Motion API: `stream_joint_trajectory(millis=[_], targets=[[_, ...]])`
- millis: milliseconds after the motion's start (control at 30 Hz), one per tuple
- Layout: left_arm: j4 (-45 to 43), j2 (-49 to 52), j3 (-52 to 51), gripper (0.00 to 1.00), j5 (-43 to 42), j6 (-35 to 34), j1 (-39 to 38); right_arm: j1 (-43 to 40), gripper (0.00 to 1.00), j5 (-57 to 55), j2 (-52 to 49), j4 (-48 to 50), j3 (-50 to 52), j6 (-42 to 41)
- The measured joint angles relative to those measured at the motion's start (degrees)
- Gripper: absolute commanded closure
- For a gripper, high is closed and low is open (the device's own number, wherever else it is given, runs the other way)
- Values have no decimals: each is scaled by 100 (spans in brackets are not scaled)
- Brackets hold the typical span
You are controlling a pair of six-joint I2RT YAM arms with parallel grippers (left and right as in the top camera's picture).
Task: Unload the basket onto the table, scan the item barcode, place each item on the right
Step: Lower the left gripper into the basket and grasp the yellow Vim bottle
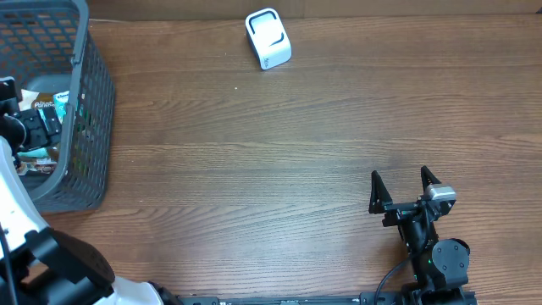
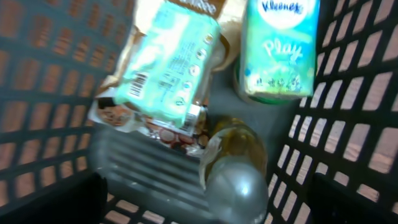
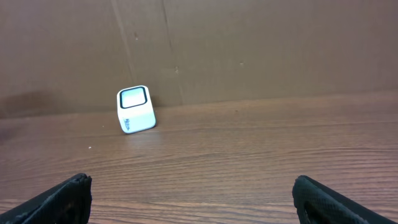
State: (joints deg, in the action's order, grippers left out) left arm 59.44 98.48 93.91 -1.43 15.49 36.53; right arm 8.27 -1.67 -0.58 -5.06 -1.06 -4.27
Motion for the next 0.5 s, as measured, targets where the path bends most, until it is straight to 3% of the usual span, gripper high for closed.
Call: stream_joint_trajectory(millis=[300, 433, 500], targets=[[201, 616, 0, 15, -199, 149, 0, 2, 0, 0, 0, 0, 0, 0], [210, 780, 0, 34, -286, 166, 0, 2, 0, 0, 0, -2, 0, 2], [208, 822, 0, 39, -304, 177, 0, 2, 0, 0, 0, 2, 0, 0]])
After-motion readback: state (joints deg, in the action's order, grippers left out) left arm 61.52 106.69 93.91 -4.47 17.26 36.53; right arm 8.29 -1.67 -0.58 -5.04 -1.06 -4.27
